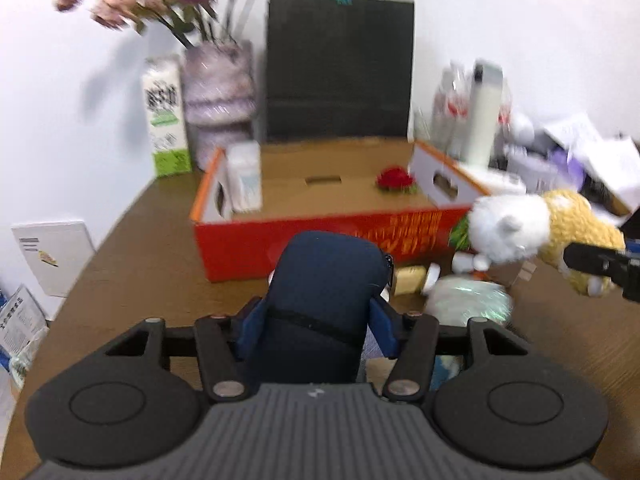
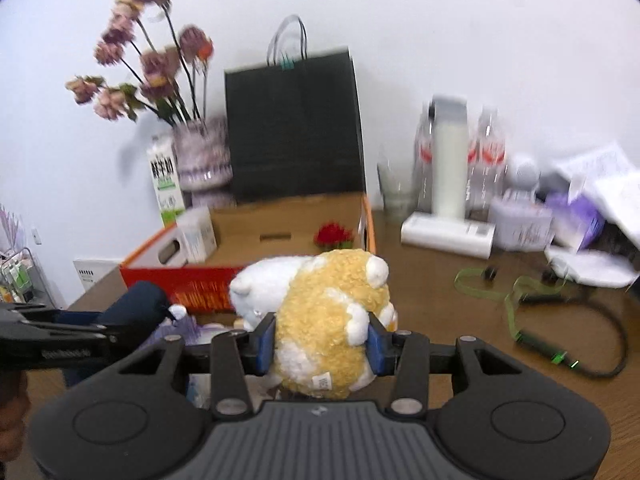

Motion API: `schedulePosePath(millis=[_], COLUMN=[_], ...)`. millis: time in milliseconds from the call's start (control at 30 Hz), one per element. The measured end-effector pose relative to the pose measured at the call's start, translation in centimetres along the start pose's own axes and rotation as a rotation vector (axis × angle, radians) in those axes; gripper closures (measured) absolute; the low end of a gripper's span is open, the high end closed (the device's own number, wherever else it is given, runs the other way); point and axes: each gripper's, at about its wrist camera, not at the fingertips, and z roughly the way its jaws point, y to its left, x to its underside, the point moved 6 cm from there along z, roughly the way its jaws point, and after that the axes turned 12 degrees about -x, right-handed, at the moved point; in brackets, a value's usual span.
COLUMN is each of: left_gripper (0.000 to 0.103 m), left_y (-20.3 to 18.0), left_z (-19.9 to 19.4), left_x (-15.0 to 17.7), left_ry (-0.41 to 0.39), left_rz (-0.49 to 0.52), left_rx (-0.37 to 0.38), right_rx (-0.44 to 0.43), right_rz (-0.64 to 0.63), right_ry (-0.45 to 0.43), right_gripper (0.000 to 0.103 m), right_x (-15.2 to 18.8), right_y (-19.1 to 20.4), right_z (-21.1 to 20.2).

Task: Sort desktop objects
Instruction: 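Lift both items, carry them into the box and open both tools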

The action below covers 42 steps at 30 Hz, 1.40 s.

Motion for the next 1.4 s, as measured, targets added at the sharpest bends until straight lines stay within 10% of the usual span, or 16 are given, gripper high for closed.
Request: schedulePosePath(millis=[200, 567, 867, 1400], left_gripper=[0.046, 0.044, 0.027, 0.034], left_y=[1.3, -2.0, -1.9, -2.5], left_z=[-5.5, -10.9, -11.1, -9.3], left_x=[1.6, 12.4, 12.3, 12.1], left_ry=[0.038, 0.164, 0.172, 0.188], left_rz=[-0.126, -0.061, -0.019, 0.012], left_rx=[0.007, -0.105, -0.061, 0.045], right_rx=[-0.061, -0.146, -0.082, -0.093], right_rz=[0.018, -0.052, -0.055, -0.061], right_ry=[0.031, 0.228, 0.259, 0.247], right_gripper=[0.059, 0.057, 0.045, 0.058], right_x=[2.1, 11.7, 12.4, 11.5], right_y=[1.2, 4.8, 5.3, 6.1], right_z=[-4.5, -8.8, -7.9, -6.8])
